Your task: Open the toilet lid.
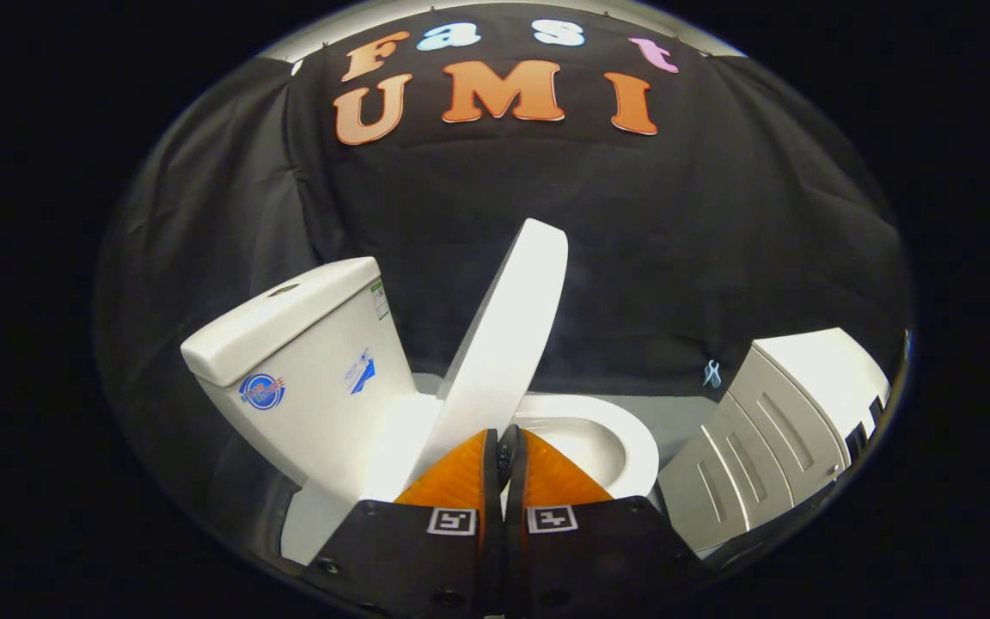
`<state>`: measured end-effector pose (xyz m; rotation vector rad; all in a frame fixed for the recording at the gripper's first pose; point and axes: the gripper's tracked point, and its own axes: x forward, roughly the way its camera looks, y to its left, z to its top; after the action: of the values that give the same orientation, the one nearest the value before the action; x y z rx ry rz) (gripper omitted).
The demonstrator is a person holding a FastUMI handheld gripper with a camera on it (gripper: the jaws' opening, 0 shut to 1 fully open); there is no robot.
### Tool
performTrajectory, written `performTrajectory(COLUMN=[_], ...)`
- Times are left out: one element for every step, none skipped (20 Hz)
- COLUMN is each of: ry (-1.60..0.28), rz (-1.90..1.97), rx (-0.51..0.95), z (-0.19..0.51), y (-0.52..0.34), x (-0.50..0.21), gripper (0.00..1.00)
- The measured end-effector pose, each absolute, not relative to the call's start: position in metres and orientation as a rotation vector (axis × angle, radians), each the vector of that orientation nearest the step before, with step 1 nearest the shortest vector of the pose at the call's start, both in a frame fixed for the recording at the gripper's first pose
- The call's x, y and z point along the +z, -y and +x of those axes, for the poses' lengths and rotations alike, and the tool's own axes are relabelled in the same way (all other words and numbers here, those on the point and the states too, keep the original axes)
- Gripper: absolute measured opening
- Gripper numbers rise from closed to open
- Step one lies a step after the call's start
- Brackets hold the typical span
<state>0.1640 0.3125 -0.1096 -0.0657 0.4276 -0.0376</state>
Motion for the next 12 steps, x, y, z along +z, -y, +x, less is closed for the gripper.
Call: performTrajectory(ry=[-0.435, -0.429, -0.421, -0.414, -0.407, -0.403, -0.399, -0.397, -0.397, -0.410, -0.406, -0.402], rz=[-0.090, -0.111, -0.132, -0.147, -0.159, -0.164, -0.166, -0.171, -0.199, -0.242, -0.276, -0.293], rx=[-0.035, -0.030, -0.021, -0.016, -0.013, -0.012, -0.011, -0.009, -0.008, -0.014, -0.016, -0.012], z=[0.163, 0.164, 0.166, 0.166, 0.166, 0.167, 0.169, 0.171, 0.172, 0.170, 0.171, 0.171], y=[-0.319, -0.327, -0.336, -0.346, -0.352, -0.361, -0.369, -0.377, -0.383, -0.387, -0.392, -0.401], x=[-0.109, -0.106, -0.103, -0.101, -0.100, -0.098, -0.097, -0.096, -0.095, -0.097, -0.095, -0.094], gripper=[0.08, 0.08, 0.08, 0.08, 0.08, 0.08, 0.08, 0.08, 0.08, 0.08, 0.08, 0.08])
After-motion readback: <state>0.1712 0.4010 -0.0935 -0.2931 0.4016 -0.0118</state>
